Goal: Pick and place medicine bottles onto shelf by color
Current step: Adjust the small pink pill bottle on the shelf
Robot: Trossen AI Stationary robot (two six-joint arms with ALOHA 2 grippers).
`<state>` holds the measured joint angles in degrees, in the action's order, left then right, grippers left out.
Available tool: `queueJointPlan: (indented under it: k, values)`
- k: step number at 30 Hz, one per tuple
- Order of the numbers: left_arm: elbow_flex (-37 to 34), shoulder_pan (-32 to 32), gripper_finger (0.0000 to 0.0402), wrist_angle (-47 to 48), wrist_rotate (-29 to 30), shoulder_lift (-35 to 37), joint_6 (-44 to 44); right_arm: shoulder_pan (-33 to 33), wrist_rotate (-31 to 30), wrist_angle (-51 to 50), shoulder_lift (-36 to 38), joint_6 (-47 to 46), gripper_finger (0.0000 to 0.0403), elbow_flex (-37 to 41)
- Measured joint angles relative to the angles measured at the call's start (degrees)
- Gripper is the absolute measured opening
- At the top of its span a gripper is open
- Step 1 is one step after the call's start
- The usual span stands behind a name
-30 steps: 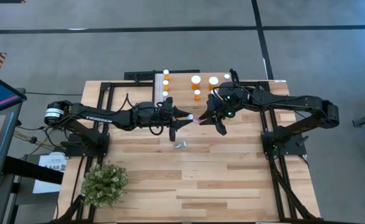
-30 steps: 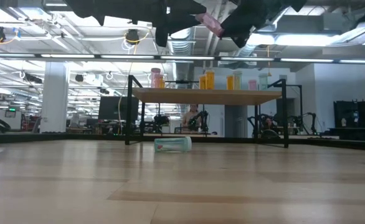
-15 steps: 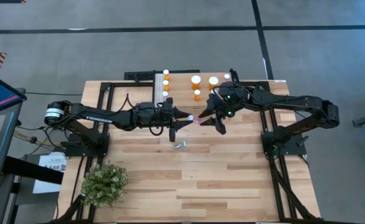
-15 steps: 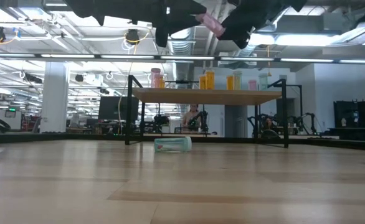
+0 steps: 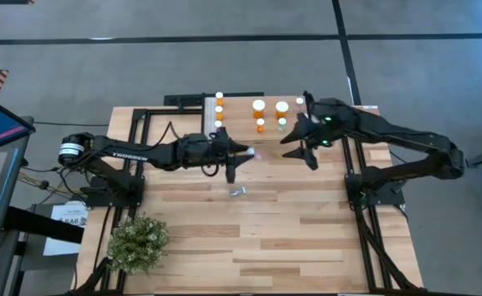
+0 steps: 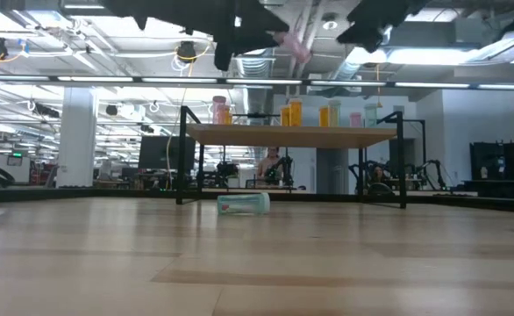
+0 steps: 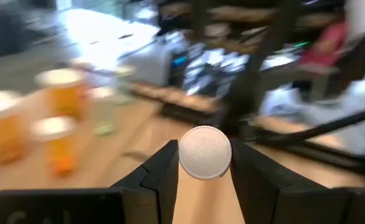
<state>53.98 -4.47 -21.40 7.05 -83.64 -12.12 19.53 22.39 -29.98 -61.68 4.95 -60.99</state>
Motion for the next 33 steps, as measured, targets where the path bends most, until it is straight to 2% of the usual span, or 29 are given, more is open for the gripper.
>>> queueJointPlan:
  k: [4,9,13,23,25,33]
  values:
    - [8.18,-1.17,0.0119,16.21,8.77,0.02,0.86,0.08,0.04,4.88,6.89,-0.32,0.0255,6.42]
    - [16.92,-4.09,0.0119,30.09,12.80,0.11,1.23,0.08,0.04,12.38,13.11,-1.53,0.0255,14.87]
    - [22.06,-7.67,0.0119,36.66,13.27,0.17,0.76,0.03,0.04,14.48,16.00,-1.57,0.0255,19.15]
    - [28.62,-15.46,0.0119,45.77,11.88,-1.35,0.13,-0.03,0.07,20.75,17.51,-2.09,0.0255,26.49]
    - [31.27,-16.09,0.0119,45.98,10.80,-3.44,0.38,0.07,0.06,22.02,17.10,-1.96,0.0255,26.42]
    - [45.95,-18.19,0.0119,59.45,11.74,-15.41,3.53,0.13,0.09,23.03,17.38,-1.62,0.0255,26.40]
